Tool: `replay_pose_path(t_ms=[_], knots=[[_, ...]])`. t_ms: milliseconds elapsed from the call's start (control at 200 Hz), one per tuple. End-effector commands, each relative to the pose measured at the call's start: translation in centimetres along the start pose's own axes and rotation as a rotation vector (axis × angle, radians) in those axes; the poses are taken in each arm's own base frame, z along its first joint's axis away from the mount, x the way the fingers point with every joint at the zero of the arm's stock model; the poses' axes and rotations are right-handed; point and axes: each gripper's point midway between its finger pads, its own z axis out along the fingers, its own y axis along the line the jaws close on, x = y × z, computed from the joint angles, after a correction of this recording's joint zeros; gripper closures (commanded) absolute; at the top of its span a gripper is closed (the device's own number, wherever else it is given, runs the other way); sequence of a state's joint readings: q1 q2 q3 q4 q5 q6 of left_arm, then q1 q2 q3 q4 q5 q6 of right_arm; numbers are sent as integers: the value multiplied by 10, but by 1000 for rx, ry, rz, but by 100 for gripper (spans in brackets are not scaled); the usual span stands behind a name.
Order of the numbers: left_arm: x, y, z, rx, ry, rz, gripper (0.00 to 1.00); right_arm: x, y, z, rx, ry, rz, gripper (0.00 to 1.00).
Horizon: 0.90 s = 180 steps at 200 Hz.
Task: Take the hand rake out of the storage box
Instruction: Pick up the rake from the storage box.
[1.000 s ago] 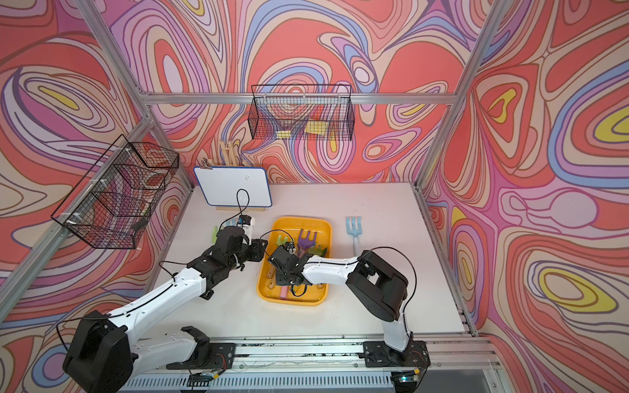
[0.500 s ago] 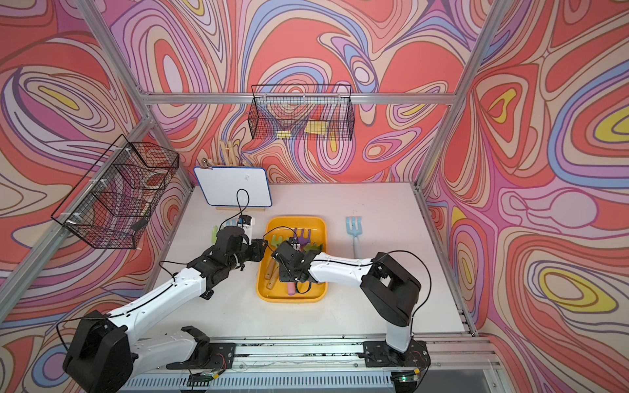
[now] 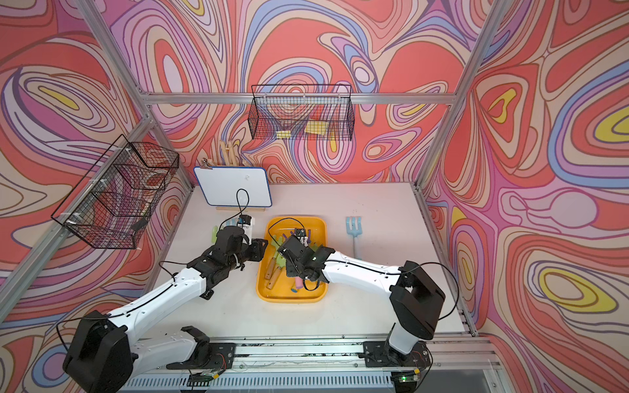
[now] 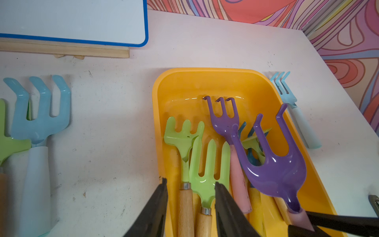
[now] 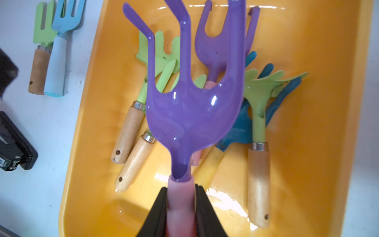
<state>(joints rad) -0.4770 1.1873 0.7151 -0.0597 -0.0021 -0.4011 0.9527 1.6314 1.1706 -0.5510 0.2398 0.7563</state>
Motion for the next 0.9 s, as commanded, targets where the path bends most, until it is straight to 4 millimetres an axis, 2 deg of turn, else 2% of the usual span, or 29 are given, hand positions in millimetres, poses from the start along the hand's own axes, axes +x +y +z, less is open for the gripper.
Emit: replay_pose_path(t_ms=[0,180,356,641,896], knots=[[-4,-2,-3,18,-20,-4,57,-15,-20,-16,40,-50,-2,79],[-4,-9,0,51,-8,-7,57,-30,-37,-31,65,-86,-21,78],[-2,-16,3,85,7,-14,58,-39,-63,-38,94,-85,-5,78],[-4,-24,0,112,3,-5,58,-63,-106,-62,136,-122,16,77],[-5,-28,-1,125,2,2,58,-80,-134,-69,180,-107,12,77]])
